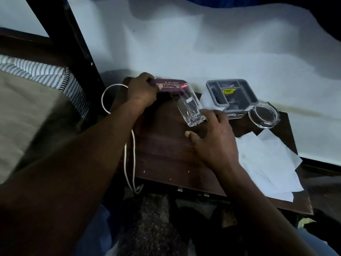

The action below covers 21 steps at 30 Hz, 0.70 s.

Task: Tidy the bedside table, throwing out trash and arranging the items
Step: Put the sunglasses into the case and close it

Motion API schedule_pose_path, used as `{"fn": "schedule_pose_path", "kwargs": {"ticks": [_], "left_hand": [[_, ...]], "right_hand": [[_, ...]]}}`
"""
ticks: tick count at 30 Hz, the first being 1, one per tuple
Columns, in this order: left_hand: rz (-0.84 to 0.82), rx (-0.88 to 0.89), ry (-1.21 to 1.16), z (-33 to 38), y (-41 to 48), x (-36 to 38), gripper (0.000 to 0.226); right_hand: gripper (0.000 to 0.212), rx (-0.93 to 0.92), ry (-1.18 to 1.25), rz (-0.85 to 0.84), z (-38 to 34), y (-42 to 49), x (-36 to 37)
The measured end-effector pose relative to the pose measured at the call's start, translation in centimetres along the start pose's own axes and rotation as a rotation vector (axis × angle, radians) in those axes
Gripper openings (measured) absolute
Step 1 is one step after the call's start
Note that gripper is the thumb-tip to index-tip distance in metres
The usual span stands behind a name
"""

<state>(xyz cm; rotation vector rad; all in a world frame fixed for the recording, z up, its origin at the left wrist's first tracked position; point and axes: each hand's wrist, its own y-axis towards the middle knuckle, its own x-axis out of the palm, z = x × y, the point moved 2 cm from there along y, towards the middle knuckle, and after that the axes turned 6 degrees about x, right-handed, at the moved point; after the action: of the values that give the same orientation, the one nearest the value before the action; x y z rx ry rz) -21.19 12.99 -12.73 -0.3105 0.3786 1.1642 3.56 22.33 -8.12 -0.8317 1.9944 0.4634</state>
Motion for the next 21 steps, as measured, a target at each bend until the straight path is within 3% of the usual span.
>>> {"fn": "schedule_pose_path", "kwargs": {"ticks": [4, 11, 21], "left_hand": [[-0.090, 0.198, 0.405, 0.7, 0.3, 0.7, 0.051], [-0.197, 0.304, 0.489, 1.5, 0.4, 3.0, 0.051], [-0.200, 0.331, 0.603, 1.9, -0.6, 2.5, 0.061]], "right_hand": [[0.065, -0.046, 0.014, -0.007, -0.3, -0.2, 0.0], [0.053, -0.068, 0.034, -0.006, -0.2, -0.4, -0.4], [0.057, -0.058, 0.027, -0.039, 0.2, -0.6, -0.6]]}}
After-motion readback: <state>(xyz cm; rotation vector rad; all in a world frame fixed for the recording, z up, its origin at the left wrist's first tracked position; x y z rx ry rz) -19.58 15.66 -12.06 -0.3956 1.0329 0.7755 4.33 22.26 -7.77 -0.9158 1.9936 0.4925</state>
